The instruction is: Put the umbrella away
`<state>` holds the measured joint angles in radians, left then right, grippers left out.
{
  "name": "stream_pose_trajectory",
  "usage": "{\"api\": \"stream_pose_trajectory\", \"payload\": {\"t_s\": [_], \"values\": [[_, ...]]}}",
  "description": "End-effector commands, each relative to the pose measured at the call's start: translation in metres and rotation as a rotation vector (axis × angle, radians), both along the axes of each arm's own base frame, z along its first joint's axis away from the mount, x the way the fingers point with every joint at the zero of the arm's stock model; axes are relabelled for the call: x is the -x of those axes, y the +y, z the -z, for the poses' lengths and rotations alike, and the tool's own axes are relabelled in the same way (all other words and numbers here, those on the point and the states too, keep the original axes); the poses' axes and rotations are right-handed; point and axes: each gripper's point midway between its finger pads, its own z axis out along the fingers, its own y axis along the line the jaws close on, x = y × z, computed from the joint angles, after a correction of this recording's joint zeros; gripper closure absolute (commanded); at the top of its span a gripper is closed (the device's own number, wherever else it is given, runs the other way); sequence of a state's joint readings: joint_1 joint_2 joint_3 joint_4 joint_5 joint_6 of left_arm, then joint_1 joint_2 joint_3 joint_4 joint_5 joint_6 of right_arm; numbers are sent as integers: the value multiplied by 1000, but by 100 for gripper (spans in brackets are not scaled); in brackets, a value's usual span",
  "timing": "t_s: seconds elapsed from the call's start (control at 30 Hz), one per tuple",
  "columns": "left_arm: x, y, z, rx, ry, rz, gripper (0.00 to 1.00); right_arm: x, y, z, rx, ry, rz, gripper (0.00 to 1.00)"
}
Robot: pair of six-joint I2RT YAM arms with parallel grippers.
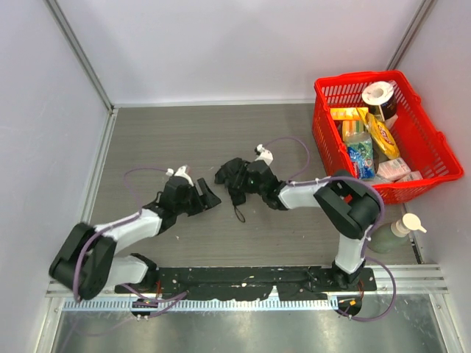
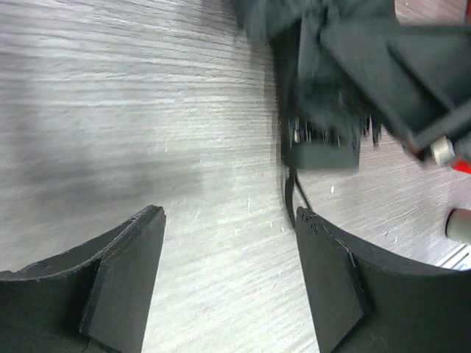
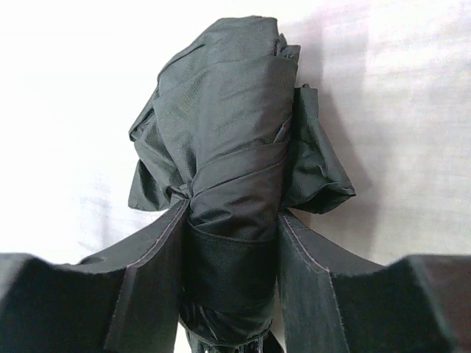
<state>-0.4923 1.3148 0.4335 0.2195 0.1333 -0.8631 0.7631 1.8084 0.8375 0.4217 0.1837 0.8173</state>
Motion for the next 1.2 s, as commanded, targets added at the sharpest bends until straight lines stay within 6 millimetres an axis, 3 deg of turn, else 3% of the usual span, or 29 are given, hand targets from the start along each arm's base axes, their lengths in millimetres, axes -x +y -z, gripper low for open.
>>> {"api": "stream_pose_trajectory", "payload": {"t_s": [0.0, 0.03, 0.13, 0.17, 0.2, 0.23, 0.27, 0.3, 0.37, 0.5, 0.53, 0.6, 0.63, 0.67, 0.7, 0.73, 0.77, 0.8, 0.83, 0.87, 0.9, 0.93, 0.97, 1.0, 1.03, 1.1, 1.13, 1.17], "values": [[10, 32, -30, -93, -69, -58, 24, -68, -7, -27, -34, -149, 89, 47], [11, 36, -39, -94, -92, -66, 23, -83, -6, -39, -55, -188, 81, 46], [15, 41, -64, -79, -149, -72, 22, -117, 0, -38, -112, -200, 62, 44], [13, 47, -68, -94, -164, -95, 22, -122, 3, -28, -115, -185, 47, 42], [15, 47, -74, -87, -176, -93, 22, -134, 7, -41, -141, -206, 33, 41], [16, 48, -78, -85, -182, -92, 22, -138, 7, -28, -135, -186, 27, 38], [18, 48, -79, -81, -180, -91, 22, -148, 10, -37, -148, -194, 21, 36], [18, 48, -82, -78, -184, -90, 22, -152, 9, -32, -137, -183, 24, 31], [20, 49, -85, -68, -194, -92, 22, -158, 8, -40, -117, -186, 24, 21], [20, 44, -101, -30, -224, -74, 21, -156, -11, -49, 36, -112, 24, 19], [20, 43, -106, -19, -237, -71, 20, -155, -17, -69, 46, -140, 38, 19], [18, 41, -117, 1, -267, -68, 20, -145, -34, -67, 127, -117, 58, 19], [18, 40, -124, 12, -282, -65, 20, -135, -50, -75, 187, -111, 78, 18], [17, 40, -133, 22, -305, -65, 19, -128, -57, -96, 202, -137, 82, 18], [16, 39, -142, 34, -328, -61, 19, -114, -72, -85, 287, -100, 84, 18], [17, 38, -150, 47, -352, -54, 18, -105, -81, -107, 301, -126, 95, 18], [16, 38, -161, 58, -379, -49, 18, -88, -95, -99, 383, -100, 93, 18], [17, 36, -170, 70, -406, -41, 17, -78, -100, -122, 393, -144, 100, 18], [17, 35, -182, 86, -440, -32, 16, -60, -111, -117, 477, -144, 97, 18], [19, 35, -194, 104, -476, -28, 16, -47, -118, -142, 484, -193, 114, 18], [19, 35, -204, 117, -503, -28, 14, -30, -127, -138, 564, -185, 108, 18], [20, 35, -216, 135, -539, -26, 12, -15, -132, -158, 563, -226, 107, 18], [21, 34, -226, 152, -570, -24, 11, 1, -140, -154, 630, -226, 105, 18], [23, 35, -236, 170, -603, -24, 10, 14, -148, -176, 613, -274, 119, 18], [24, 35, -245, 182, -636, -22, 9, 28, -151, -174, 642, -275, 103, 18], [27, 38, -262, 202, -704, -31, 5, 58, -165, -219, 537, -375, 117, 18], [28, 40, -267, 199, -725, -33, 3, 66, -164, -228, 493, -398, 95, 18], [31, 42, -280, 212, -772, -37, 0, 80, -175, -250, 417, -454, 112, 18]]}}
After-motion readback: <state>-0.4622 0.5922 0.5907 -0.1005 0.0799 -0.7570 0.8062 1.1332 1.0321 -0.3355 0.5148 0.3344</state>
